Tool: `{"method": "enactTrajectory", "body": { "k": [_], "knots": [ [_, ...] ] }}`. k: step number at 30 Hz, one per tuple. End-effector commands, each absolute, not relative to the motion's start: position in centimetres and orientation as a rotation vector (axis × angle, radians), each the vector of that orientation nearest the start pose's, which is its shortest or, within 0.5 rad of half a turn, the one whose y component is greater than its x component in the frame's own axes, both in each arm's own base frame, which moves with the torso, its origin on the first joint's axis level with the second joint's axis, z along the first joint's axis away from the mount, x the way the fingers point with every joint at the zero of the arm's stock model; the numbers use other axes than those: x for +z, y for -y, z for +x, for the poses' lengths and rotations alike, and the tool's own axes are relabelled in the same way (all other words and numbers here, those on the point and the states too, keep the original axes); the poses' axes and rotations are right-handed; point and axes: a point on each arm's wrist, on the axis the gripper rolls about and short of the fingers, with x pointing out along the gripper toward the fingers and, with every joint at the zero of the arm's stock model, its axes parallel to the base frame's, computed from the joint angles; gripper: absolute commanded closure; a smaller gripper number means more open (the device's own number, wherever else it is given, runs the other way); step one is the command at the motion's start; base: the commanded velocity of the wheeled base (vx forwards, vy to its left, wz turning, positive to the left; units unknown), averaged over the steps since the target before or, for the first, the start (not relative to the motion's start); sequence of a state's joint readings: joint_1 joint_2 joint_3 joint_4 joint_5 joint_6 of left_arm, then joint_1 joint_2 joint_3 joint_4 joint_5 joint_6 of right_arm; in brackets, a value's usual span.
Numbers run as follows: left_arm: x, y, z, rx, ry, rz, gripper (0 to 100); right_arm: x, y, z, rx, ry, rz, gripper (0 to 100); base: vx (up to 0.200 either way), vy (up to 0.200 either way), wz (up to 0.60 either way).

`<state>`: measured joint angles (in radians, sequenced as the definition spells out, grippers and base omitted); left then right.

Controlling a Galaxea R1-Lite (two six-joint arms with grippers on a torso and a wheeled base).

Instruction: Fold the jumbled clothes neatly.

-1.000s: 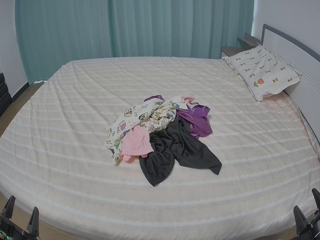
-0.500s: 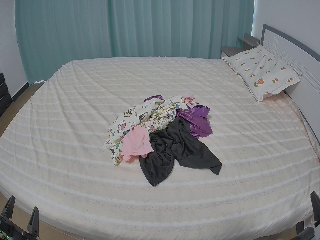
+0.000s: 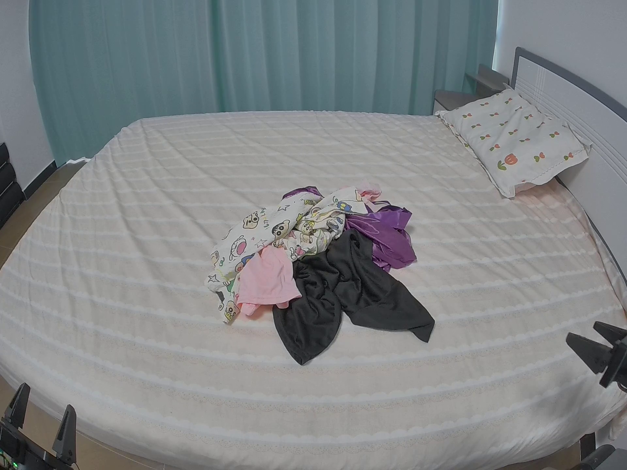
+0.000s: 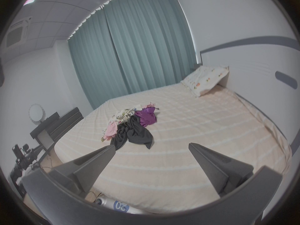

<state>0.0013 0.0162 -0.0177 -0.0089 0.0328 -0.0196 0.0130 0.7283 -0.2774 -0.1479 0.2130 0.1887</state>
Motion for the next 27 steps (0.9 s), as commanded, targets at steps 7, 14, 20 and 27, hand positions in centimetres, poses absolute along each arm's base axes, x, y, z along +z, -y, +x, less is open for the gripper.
{"method": "enactTrajectory", "body": {
  "k": [7,14,20,27],
  "knots": [
    [7.6,-0.1,-2.3,0.034,0.008,-0.020,0,9.7,-3.3,20.6,0.198,-0.675,0.445,0,0.000,0.000,0.00],
    [7.6,-0.1,-2.3,0.035,0.008,-0.020,0,7.3,-5.4,25.0,0.214,-0.672,0.534,0,0.000,0.000,0.00],
    [7.6,-0.1,-2.3,0.035,0.008,-0.020,0,4.3,-8.7,28.4,0.109,-0.690,0.590,0,0.000,0.000,0.00],
    [7.6,-0.1,-2.3,0.034,0.008,-0.020,0,2.0,-11.1,30.9,0.042,-0.671,0.678,0,0.000,0.000,0.00]
  ]
}}
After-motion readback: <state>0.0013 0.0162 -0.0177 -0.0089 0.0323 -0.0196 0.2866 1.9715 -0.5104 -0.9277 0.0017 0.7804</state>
